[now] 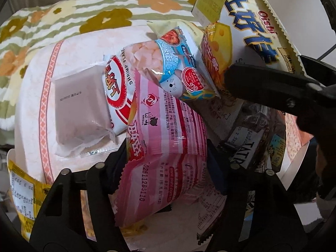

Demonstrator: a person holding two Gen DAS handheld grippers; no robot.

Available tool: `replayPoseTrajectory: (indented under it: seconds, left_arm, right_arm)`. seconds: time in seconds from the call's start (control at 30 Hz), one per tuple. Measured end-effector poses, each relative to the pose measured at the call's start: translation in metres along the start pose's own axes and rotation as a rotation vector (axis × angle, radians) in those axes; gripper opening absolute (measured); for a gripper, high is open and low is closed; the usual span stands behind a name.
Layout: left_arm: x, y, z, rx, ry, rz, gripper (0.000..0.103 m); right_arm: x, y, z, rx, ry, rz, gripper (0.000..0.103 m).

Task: Organize snacks
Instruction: 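Grasp the pink wafer bag with the left tool while the right tool grasps the blue-white Oishi bag, then carry both bags over the yellow-green box and open both tools to drop them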

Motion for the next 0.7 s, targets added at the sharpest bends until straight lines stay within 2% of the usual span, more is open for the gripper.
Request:
replayPoseTrajectory:
  seconds: [0.1, 0.17, 0.23, 0.27, 0.37, 0.7]
  left_arm:
    - [0.0, 0.0, -0.005, -0.001, -0.004, 0.004, 0.06]
    - [-0.002, 0.001, -0.01, -0.002, -0.018, 0.005, 0.06]
    - [-0.004, 0.0, -0.016, -0.001, -0.032, 0.005, 0.06]
    - [-0.003, 0.0, -0.019, -0.001, -0.037, 0.004, 0.06]
    - [-0.007, 0.002, -0.026, -0.004, -0.053, 0.006, 0.06]
    - [-0.016, 0.007, -0.063, -0.03, -0.119, 0.007, 0.06]
  right_arm:
    - [-0.002, 0.002, 0.003, -0.011, -0.009, 0.007, 0.098]
    - [-0.002, 0.0, 0.005, -0.003, 0.003, 0.015, 0.084]
    - [-0.001, -0.003, 0.005, -0.001, 0.008, 0.025, 0.081]
    - [-0.001, -0.004, 0.004, -0.01, 0.002, 0.037, 0.074]
    - [0.0, -0.003, -0.001, -0.019, -0.007, 0.05, 0.068]
    - [-0.001, 0.008, -0.025, -0.018, -0.06, 0.056, 0.065]
Point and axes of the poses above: each gripper's, at about its wrist camera, not at the fingertips, and z roughly the way its jaws point, y to its left, x to its underside, the point moved 7 cm from there along z, roughly the way its jaws point, and after that the axes turned 15 degrees about -x, right-handed, at the moved point
